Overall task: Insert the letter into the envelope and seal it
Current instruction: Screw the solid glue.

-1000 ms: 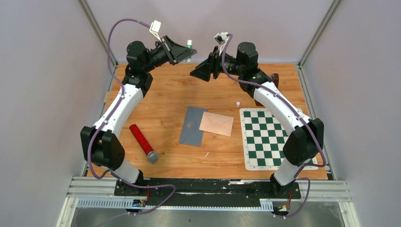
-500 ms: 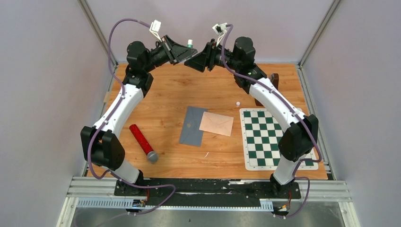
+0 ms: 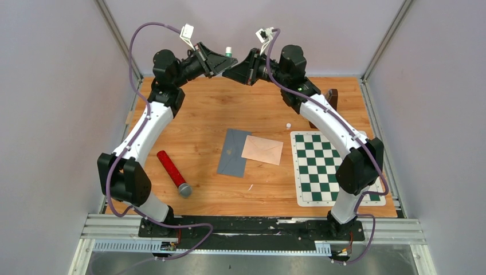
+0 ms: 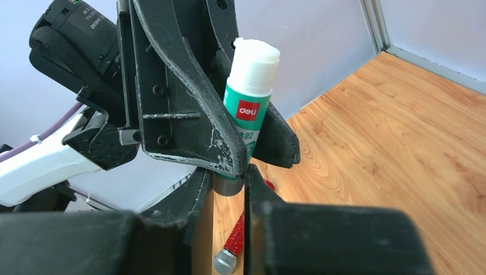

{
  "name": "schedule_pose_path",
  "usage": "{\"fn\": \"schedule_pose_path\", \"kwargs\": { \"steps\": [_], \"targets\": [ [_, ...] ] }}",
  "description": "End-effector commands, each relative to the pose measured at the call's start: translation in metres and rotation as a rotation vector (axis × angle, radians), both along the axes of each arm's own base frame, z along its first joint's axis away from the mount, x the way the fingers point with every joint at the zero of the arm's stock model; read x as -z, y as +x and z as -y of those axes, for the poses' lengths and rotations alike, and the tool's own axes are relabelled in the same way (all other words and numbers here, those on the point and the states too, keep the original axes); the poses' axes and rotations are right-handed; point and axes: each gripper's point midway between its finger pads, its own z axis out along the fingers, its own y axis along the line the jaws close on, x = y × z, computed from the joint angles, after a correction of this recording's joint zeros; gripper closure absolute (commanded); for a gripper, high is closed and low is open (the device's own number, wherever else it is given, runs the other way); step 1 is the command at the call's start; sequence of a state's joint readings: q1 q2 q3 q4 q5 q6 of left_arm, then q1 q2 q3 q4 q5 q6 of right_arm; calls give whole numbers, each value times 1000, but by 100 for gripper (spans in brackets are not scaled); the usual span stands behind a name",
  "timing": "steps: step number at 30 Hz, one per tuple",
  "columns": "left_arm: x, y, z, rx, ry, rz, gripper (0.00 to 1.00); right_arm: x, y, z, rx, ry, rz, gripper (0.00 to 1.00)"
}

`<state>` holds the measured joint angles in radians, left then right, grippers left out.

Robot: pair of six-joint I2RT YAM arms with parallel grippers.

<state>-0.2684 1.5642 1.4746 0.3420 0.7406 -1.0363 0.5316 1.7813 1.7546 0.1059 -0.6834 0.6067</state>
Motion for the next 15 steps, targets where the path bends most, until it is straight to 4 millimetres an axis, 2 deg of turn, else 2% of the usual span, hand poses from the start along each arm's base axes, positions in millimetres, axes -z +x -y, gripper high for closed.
{"fn": "schedule_pose_path", "kwargs": {
  "steps": [1, 2, 3, 5, 6, 10, 15],
  "targets": [
    [-11, -5, -5, -33, 27, 56, 92, -32, 3, 7, 53, 34, 144, 100],
    [-11, -3, -7, -51, 35, 62, 84, -32, 2, 8, 52, 20, 159, 100],
    [-9, -3, -7, -60, 55, 90, 67, -30, -1, 9, 46, 1, 173, 100],
    [-10, -3, -10, -68, 79, 132, 48, -25, -4, 13, 39, -31, 168, 100],
    [-12, -5, -11, -69, 82, 148, 43, -20, -7, 14, 31, -45, 157, 100],
    [-17, -7, -14, -57, 93, 195, 38, -10, -16, 18, 3, -71, 137, 100],
    [-21, -11, -15, -36, 100, 227, 45, -4, -18, 19, 1, -81, 123, 100]
  ]
}}
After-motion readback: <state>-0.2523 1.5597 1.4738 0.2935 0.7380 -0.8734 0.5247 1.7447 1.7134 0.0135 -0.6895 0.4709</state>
